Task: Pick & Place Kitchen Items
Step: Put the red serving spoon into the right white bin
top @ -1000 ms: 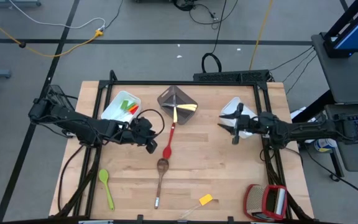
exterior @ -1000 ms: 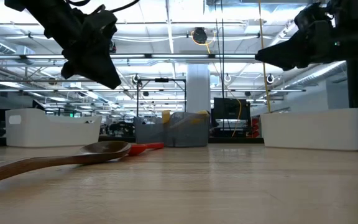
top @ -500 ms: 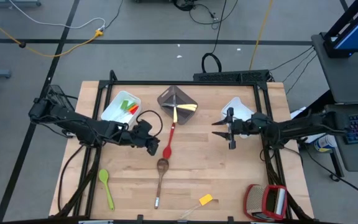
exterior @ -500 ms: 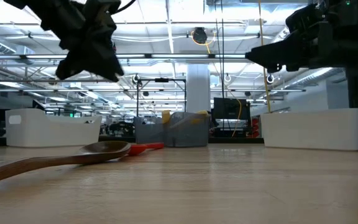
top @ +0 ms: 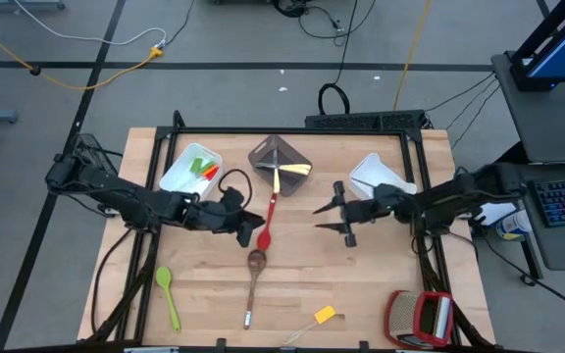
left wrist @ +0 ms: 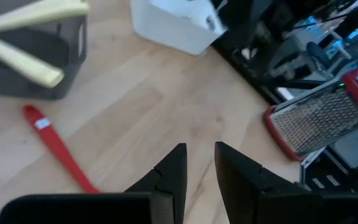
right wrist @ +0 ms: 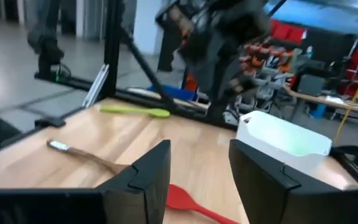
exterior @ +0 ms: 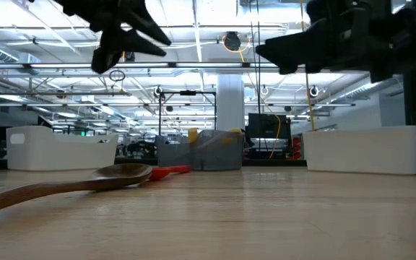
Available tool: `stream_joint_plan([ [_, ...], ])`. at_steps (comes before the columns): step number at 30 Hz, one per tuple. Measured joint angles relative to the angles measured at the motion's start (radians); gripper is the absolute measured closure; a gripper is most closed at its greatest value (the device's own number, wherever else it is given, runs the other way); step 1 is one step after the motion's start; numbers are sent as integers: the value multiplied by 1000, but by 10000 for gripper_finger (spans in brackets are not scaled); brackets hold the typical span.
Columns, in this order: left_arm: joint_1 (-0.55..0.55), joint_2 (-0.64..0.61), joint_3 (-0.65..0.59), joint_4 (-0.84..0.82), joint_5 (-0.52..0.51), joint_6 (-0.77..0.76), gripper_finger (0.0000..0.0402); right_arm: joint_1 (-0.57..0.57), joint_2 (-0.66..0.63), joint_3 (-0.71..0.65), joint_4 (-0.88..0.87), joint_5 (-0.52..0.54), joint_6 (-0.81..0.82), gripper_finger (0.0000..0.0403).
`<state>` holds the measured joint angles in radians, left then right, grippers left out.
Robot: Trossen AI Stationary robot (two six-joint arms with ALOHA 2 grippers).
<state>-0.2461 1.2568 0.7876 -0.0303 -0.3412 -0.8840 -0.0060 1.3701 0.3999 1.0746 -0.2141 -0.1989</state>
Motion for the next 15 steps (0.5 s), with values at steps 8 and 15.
stream_joint_plan([
  [8, -25, 0, 113, -149, -45, 117, 336, 14, 85, 104, -116, 3, -32, 247],
  [15, -25, 6, 135, -211, -61, 132, 397, 15, 91, 105, -126, 5, -28, 247],
])
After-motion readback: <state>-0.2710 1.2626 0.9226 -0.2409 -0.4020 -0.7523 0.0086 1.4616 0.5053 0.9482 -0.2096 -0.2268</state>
